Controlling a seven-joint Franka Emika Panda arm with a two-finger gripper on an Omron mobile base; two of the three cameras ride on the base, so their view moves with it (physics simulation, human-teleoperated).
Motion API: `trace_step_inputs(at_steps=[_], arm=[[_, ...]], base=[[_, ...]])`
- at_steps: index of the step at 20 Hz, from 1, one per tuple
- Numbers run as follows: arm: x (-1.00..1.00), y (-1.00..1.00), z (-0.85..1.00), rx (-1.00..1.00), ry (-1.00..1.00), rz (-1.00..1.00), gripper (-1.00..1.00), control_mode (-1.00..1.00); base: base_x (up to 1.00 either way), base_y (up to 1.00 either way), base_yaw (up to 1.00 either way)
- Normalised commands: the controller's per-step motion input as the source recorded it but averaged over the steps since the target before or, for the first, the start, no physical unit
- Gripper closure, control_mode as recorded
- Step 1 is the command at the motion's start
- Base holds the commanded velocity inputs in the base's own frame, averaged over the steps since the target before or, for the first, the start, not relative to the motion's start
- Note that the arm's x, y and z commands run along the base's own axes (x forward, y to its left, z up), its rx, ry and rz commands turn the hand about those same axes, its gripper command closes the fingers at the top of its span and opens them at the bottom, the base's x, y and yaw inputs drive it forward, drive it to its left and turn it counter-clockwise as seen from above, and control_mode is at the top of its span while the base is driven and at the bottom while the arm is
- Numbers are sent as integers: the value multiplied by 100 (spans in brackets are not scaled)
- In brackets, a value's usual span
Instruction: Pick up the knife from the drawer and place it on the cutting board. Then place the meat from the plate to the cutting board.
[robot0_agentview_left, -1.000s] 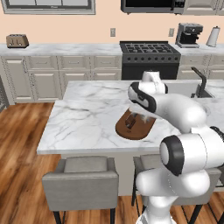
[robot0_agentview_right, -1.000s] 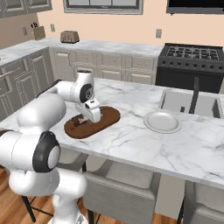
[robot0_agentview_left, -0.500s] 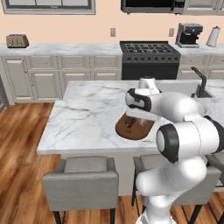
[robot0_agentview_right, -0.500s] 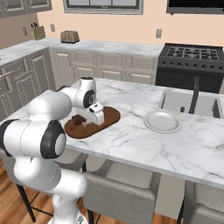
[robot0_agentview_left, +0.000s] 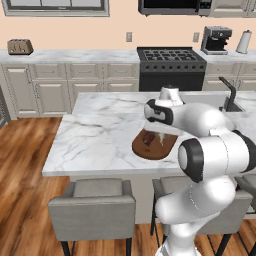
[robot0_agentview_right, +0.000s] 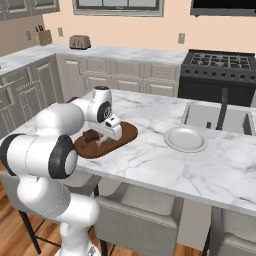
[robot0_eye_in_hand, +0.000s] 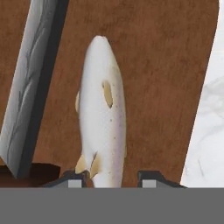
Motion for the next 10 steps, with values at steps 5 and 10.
trace_step_inputs(at_steps=[5,10], arm=[[-2,-35,0,6,0,0,-100,-100],[0,-1,49,2,-1,0,-100,-100]], base=[[0,0,0],[0,0,0]])
